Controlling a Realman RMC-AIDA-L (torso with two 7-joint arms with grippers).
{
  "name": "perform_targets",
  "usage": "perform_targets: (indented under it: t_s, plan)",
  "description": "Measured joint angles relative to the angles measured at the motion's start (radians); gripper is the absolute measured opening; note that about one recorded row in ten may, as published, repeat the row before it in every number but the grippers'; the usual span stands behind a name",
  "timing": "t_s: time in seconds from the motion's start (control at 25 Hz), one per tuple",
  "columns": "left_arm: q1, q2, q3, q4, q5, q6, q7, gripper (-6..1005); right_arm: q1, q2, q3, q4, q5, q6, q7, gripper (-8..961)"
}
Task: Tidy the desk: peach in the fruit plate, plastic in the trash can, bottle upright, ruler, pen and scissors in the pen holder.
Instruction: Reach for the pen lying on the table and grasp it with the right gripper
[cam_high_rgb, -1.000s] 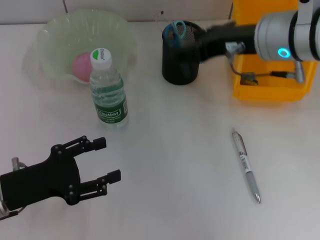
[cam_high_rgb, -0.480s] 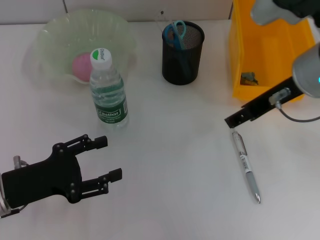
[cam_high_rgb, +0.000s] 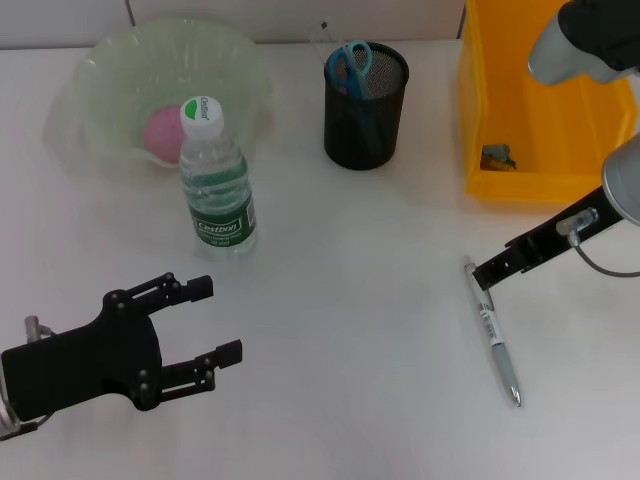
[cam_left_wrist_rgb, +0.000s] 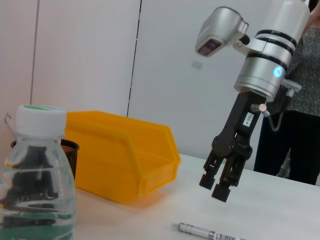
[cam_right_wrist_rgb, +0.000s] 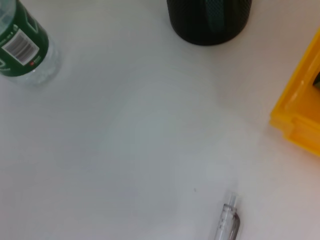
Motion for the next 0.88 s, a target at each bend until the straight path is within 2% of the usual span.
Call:
perform_targets:
  t_s: [0.48, 0.88]
  plan:
    - [-0.003, -0.002, 0.000, 0.000, 0.000, 0.002, 0.003, 805, 0.028, 0.000, -0.011, 0.146, 0.001, 0.093, 0.001, 753]
    - [-0.006, -0.003, 0.001, 0.000, 0.000, 0.001, 0.003, 805, 0.040, 0.000, -0.037, 0.190, 0.005, 0.135, 0.002, 726]
